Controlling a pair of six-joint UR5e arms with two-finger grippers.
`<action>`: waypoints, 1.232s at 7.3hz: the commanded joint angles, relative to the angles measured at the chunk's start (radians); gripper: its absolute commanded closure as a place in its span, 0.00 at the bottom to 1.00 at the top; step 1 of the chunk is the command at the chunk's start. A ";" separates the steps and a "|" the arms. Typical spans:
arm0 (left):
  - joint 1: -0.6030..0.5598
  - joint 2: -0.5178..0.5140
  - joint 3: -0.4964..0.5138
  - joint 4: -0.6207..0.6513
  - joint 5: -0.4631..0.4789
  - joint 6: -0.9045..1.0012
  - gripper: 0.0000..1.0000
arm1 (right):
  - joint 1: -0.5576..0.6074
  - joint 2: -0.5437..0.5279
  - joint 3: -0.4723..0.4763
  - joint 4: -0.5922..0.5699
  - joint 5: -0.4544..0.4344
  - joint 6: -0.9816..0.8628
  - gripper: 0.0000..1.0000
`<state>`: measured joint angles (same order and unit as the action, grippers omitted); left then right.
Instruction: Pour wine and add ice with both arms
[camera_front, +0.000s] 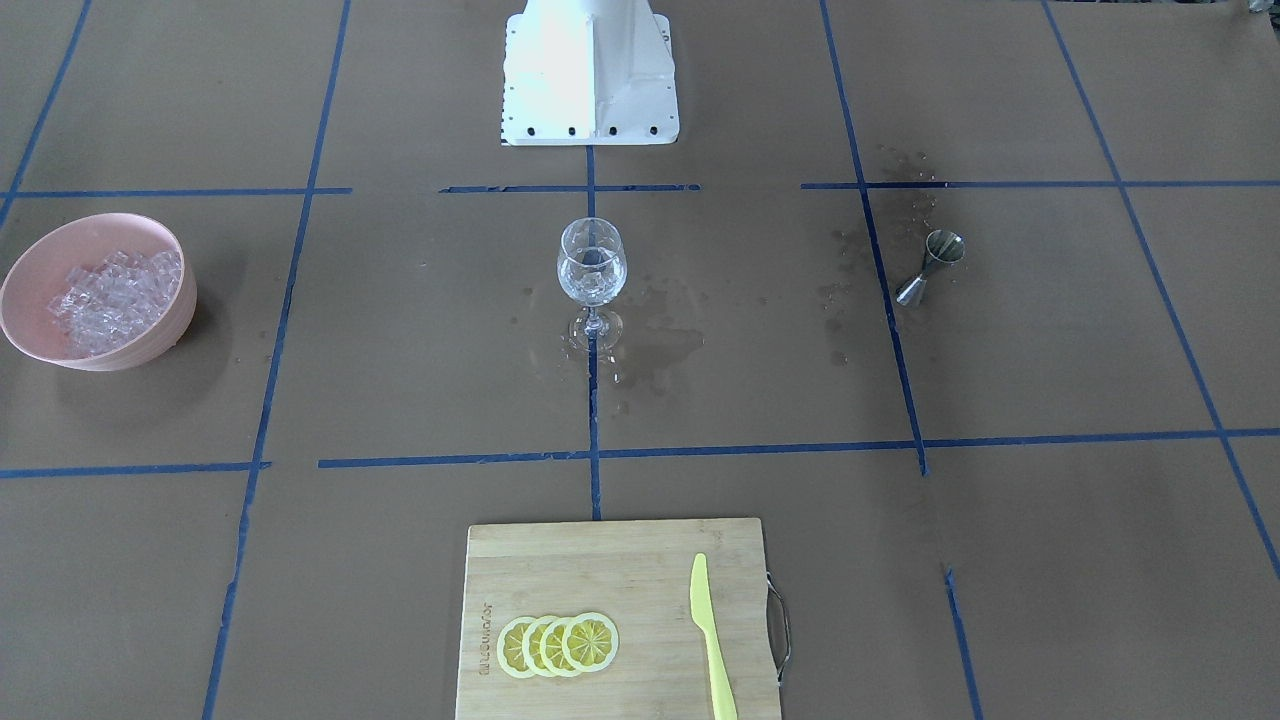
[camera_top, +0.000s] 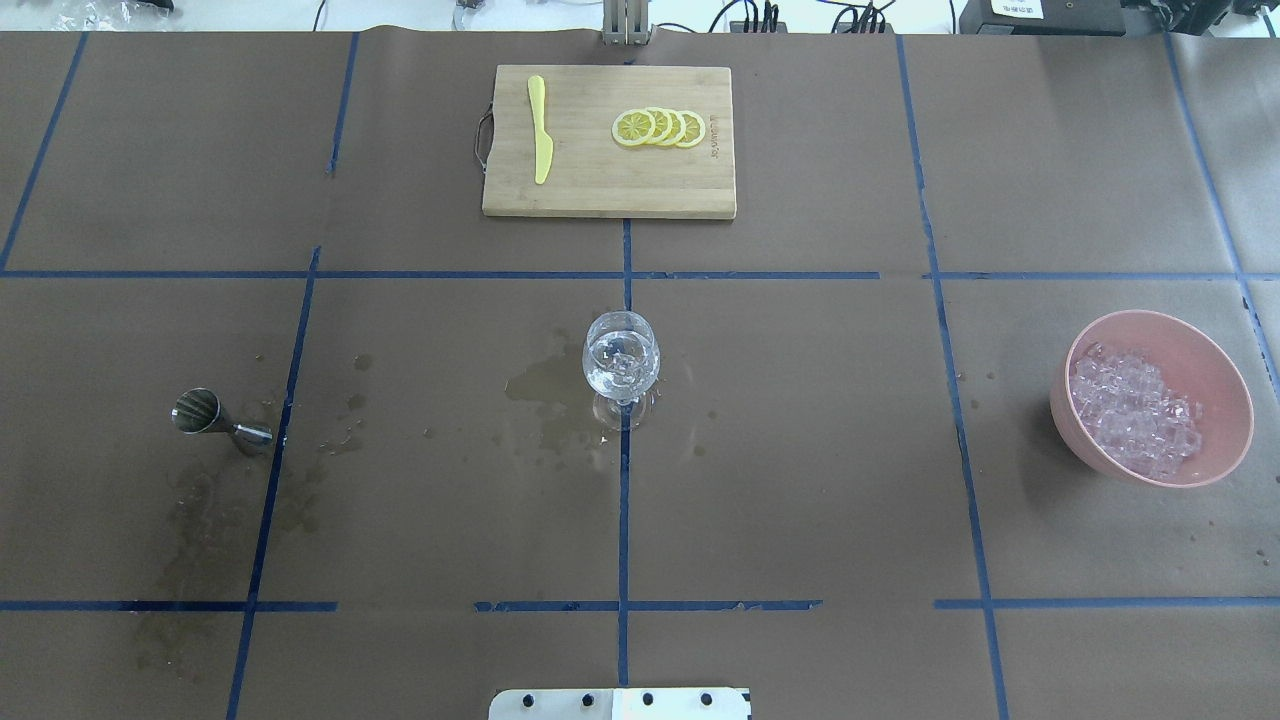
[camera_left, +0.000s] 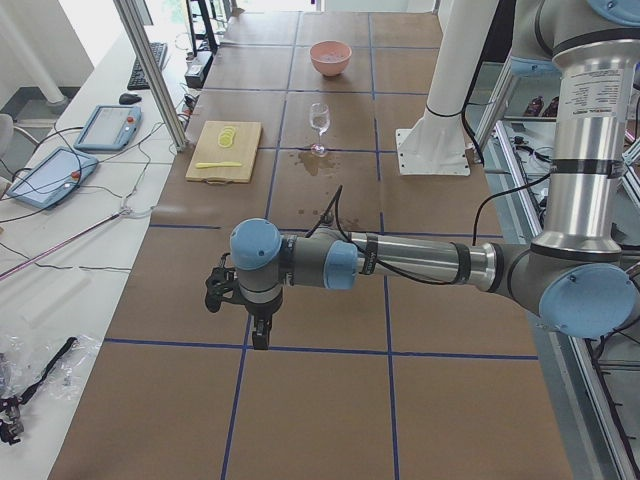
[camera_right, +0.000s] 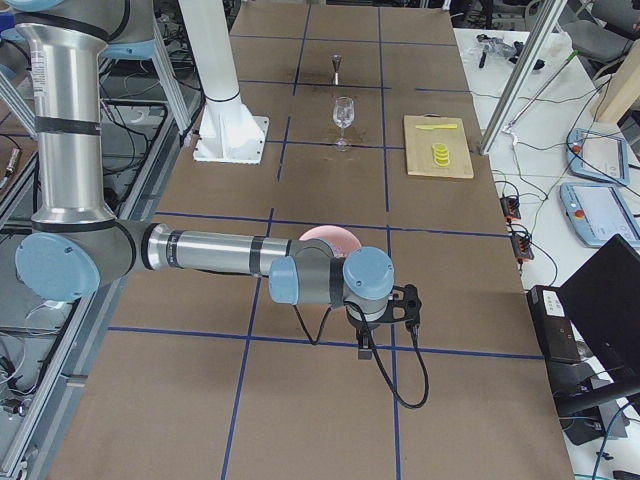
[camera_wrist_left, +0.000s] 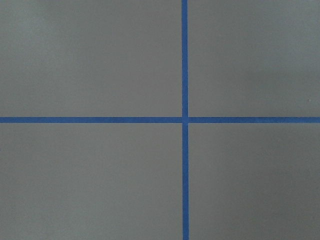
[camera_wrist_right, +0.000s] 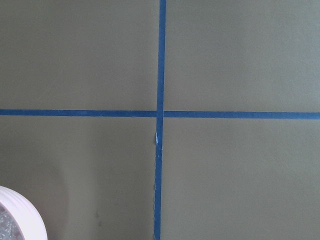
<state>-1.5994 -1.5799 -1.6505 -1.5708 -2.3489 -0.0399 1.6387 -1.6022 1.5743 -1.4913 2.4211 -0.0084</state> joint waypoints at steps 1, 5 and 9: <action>-0.001 0.001 0.000 0.000 -0.001 0.000 0.00 | 0.009 -0.007 0.003 0.000 0.006 0.001 0.00; 0.001 0.001 0.005 0.000 -0.001 0.000 0.00 | 0.018 -0.007 0.001 0.002 0.006 -0.001 0.00; 0.001 0.001 0.003 -0.002 -0.001 0.000 0.00 | 0.029 -0.012 -0.002 0.003 0.006 -0.002 0.00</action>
<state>-1.5984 -1.5785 -1.6472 -1.5711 -2.3501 -0.0399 1.6660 -1.6115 1.5728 -1.4892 2.4263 -0.0102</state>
